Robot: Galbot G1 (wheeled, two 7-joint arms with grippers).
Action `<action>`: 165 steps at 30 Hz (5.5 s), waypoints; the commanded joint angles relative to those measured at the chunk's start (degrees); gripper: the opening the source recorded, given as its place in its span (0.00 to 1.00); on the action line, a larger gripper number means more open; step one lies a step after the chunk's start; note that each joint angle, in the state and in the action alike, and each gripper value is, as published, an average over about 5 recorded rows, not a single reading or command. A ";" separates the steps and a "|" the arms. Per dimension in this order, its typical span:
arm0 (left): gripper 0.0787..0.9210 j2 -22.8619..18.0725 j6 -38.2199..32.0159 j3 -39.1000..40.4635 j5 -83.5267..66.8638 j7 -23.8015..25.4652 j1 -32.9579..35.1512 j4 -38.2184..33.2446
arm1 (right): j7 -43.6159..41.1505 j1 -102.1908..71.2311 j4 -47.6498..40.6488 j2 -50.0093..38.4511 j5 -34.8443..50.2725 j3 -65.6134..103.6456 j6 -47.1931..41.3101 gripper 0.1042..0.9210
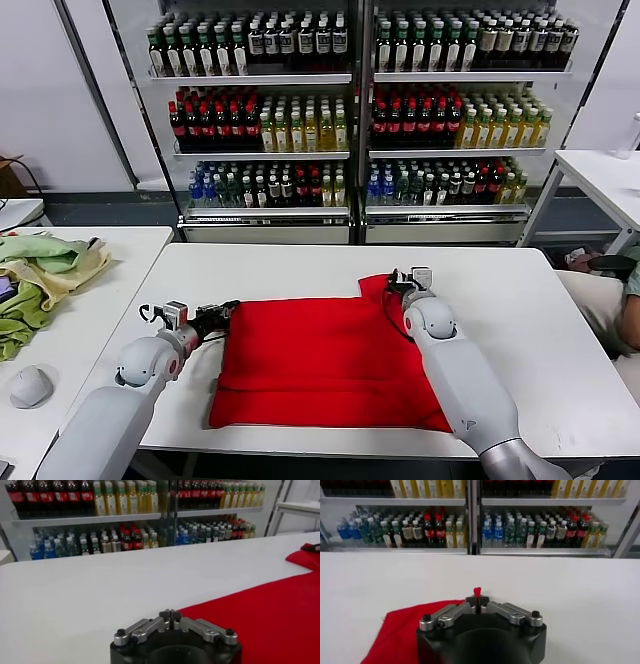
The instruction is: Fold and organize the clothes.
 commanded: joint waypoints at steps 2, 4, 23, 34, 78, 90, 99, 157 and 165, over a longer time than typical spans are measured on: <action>0.01 1.69 -2.53 -1.83 -6.49 -1.72 2.39 -7.24 | 1.91 -7.31 19.95 -3.60 5.80 1.37 -2.07 0.01; 0.01 2.69 -2.62 -2.45 -7.26 -2.14 4.34 -10.52 | 2.57 -9.89 25.93 -5.20 6.42 2.16 -3.06 0.01; 0.01 6.73 -6.56 -10.57 -6.54 0.47 24.70 -21.37 | 3.29 -38.60 55.42 -11.82 3.78 11.11 -3.94 0.01; 0.01 8.77 -5.30 -14.68 -6.72 1.38 29.53 -25.86 | 1.92 -45.31 56.22 -11.58 1.28 13.95 -2.63 0.01; 0.04 8.48 5.57 -16.58 1.83 0.53 33.84 -32.77 | 1.82 -53.91 54.15 -10.55 -6.13 14.22 -1.39 0.03; 0.44 2.38 -0.35 -15.87 1.64 -21.03 36.83 -40.44 | 2.07 -55.61 62.58 -9.62 -8.95 15.55 -0.78 0.42; 0.75 -7.17 0.37 -10.58 -1.99 -36.24 37.79 -39.30 | 1.57 -55.36 60.81 -9.09 -11.56 14.16 0.65 0.74; 0.04 5.03 4.91 -34.38 15.03 -40.07 40.51 -36.36 | 1.57 -52.63 59.78 -9.12 -13.31 13.02 1.56 0.88; 0.04 1.25 8.36 -25.58 2.34 -38.96 39.89 -50.40 | 1.57 -52.16 59.46 -8.86 -13.35 13.10 1.38 0.88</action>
